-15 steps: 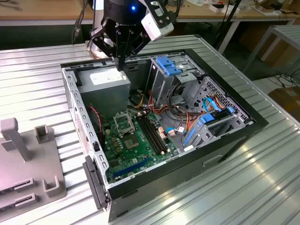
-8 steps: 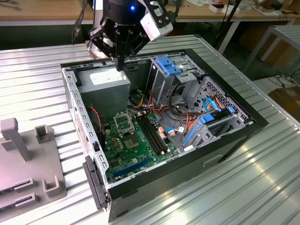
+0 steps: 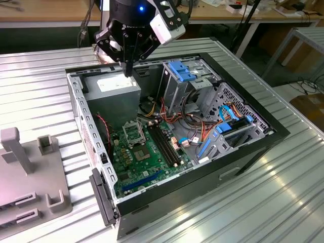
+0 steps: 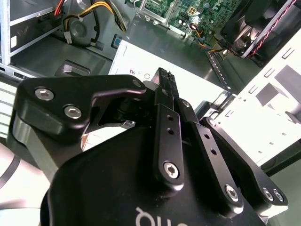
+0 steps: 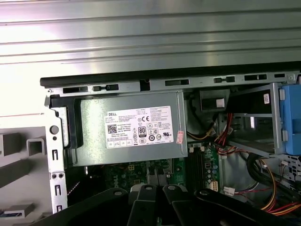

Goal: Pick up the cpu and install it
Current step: 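Reach for the cpu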

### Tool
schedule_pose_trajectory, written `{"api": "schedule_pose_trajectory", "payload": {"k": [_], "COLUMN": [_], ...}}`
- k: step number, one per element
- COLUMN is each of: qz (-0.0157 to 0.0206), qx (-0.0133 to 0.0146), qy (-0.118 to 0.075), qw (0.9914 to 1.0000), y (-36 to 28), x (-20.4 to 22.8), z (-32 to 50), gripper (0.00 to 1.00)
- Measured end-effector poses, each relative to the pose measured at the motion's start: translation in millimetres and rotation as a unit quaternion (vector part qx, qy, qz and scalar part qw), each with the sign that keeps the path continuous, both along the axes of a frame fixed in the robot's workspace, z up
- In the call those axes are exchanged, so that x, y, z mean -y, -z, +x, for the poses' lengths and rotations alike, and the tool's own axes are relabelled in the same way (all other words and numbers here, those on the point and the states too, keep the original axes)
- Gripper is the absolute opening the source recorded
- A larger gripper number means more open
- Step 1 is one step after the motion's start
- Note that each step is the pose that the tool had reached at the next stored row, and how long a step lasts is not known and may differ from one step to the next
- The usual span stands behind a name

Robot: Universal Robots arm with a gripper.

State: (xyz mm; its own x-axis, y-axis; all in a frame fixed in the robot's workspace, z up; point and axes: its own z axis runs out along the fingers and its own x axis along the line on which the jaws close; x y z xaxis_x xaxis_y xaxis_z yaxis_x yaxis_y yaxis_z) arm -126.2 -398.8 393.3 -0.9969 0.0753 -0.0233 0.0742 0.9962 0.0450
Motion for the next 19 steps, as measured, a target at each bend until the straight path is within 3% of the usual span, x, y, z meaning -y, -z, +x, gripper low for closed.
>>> {"api": "schedule_pose_trajectory", "payload": {"k": [19], "qz": [0.0000], "qx": [0.0000], "qy": [0.000], "qw": [1.00000], "y": [0.0], "x": [0.0], "z": [-5.3], "gripper": [0.11]}}
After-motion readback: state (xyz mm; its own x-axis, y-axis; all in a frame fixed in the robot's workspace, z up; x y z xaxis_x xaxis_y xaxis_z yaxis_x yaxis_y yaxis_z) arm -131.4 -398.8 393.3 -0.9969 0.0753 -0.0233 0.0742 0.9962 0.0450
